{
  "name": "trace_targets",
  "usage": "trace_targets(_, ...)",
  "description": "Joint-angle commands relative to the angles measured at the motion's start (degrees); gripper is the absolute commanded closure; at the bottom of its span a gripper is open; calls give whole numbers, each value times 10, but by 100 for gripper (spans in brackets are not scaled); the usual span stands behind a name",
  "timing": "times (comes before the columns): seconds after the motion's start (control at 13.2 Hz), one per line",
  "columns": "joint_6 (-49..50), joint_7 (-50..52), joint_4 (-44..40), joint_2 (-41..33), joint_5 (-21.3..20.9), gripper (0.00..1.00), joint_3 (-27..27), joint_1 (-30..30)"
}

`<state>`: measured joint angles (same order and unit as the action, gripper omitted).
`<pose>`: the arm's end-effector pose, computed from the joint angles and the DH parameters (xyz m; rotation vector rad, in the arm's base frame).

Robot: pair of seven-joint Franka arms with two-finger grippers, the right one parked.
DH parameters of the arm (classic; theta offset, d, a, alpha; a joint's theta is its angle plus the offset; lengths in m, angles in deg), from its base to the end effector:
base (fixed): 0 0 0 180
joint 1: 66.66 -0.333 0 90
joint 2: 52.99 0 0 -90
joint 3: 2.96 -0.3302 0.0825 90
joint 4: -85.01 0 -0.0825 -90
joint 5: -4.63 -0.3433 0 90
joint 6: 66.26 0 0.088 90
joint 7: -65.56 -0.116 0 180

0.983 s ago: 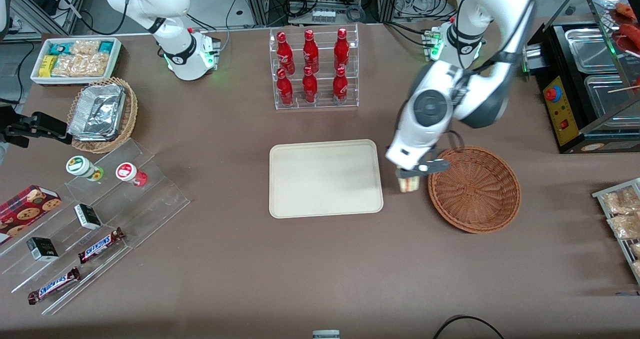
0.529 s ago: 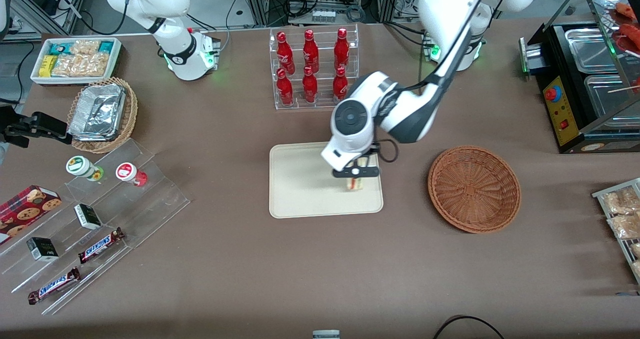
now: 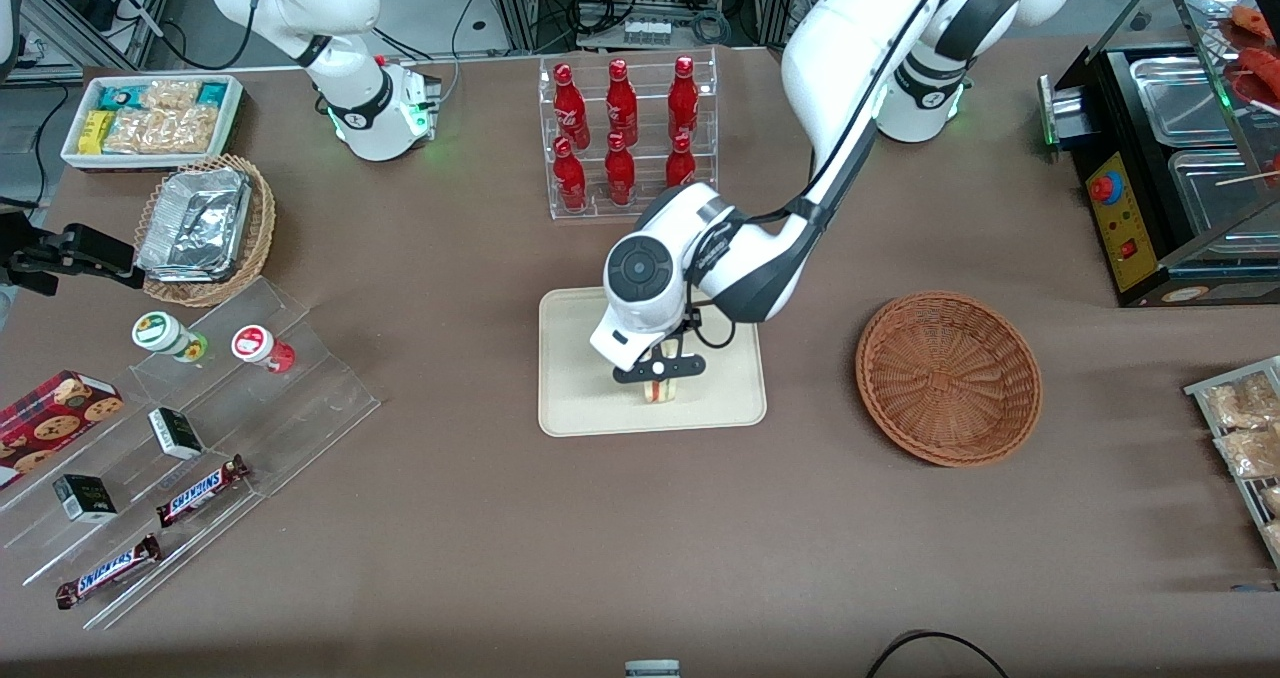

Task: Place sandwich from basket to tray
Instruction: 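Carry the sandwich over the cream tray with the left gripper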

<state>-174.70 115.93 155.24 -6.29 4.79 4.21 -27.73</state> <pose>0.5095 -0.4951 0.2927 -3.0843 -0.1669 0.2579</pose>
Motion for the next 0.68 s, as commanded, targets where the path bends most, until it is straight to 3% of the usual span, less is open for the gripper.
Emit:
trace_targets(0.0, 20, 16, -40, 28, 1, 100, -1, 4)
trace_targets(0.61, 12, 15, -33, 42, -12, 100, -1, 5)
